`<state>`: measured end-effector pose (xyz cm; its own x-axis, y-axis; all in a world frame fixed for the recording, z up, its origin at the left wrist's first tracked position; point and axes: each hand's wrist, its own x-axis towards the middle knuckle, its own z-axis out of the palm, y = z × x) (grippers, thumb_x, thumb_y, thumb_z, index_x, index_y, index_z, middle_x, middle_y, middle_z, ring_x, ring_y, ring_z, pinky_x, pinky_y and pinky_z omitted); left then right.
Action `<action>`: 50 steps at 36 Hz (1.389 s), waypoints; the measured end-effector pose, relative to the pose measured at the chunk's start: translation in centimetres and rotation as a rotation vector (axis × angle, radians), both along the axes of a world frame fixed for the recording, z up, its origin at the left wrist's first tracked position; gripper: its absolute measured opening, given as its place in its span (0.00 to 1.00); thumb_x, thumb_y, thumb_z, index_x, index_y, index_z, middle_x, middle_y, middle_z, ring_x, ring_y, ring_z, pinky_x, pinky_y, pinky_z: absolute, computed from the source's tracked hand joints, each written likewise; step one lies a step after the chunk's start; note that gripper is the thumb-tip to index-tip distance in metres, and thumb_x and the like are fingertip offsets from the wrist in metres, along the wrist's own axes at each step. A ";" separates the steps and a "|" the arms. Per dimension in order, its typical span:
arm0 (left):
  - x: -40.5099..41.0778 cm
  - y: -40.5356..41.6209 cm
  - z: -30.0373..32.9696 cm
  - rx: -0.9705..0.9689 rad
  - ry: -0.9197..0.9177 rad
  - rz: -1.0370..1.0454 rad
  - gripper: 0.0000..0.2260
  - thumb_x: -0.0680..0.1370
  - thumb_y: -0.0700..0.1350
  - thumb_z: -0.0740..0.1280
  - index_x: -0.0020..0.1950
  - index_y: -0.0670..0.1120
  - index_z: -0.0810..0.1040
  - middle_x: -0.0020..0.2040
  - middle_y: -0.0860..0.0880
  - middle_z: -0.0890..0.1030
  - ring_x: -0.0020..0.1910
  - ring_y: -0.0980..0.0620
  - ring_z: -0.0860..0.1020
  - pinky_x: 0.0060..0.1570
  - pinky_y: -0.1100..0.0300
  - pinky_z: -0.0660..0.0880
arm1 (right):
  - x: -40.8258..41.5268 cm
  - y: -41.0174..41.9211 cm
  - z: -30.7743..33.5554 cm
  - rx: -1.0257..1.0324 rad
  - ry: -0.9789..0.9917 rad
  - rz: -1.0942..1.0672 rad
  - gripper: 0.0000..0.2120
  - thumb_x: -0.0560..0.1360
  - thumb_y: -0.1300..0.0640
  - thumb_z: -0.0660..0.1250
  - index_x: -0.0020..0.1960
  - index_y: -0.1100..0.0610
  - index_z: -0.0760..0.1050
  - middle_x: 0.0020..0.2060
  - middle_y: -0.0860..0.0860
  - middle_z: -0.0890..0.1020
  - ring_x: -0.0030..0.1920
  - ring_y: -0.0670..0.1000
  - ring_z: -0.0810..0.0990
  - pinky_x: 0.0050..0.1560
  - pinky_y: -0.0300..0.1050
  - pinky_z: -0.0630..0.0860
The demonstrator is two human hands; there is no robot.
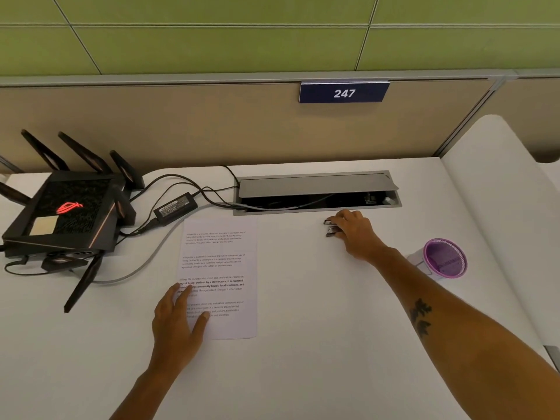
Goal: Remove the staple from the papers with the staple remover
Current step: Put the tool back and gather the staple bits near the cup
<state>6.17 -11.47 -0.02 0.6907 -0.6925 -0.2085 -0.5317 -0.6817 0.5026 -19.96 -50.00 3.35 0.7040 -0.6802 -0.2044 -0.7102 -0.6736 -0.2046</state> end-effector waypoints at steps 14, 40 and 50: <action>-0.2 0.1 -0.3 -0.025 -0.052 -0.031 0.38 0.75 0.59 0.68 0.81 0.41 0.68 0.81 0.36 0.68 0.78 0.32 0.68 0.74 0.32 0.70 | -2.3 4.0 -0.7 -0.019 -0.136 -0.129 0.33 0.86 0.46 0.61 0.85 0.57 0.54 0.85 0.54 0.57 0.85 0.58 0.52 0.85 0.58 0.51; -20.9 -5.0 -0.5 0.055 -0.144 -0.650 0.42 0.83 0.69 0.52 0.87 0.50 0.35 0.86 0.50 0.28 0.84 0.48 0.27 0.84 0.39 0.33 | -19.2 18.2 -3.2 -0.085 -0.136 -0.293 0.33 0.87 0.43 0.55 0.86 0.57 0.52 0.86 0.53 0.52 0.86 0.54 0.48 0.86 0.58 0.45; -27.4 -6.4 -2.5 0.113 -0.100 -0.736 0.42 0.83 0.70 0.47 0.87 0.47 0.36 0.85 0.47 0.28 0.86 0.44 0.30 0.85 0.40 0.36 | -26.9 18.4 -3.1 -0.124 -0.084 -0.447 0.36 0.84 0.40 0.53 0.84 0.60 0.56 0.85 0.56 0.57 0.85 0.57 0.53 0.84 0.64 0.51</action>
<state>-21.21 -17.88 -2.50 0.0773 -0.9608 -0.2663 -0.9095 -0.1774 0.3760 -46.89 -31.59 0.22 0.3470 -0.9361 -0.0570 -0.9206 -0.3285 -0.2111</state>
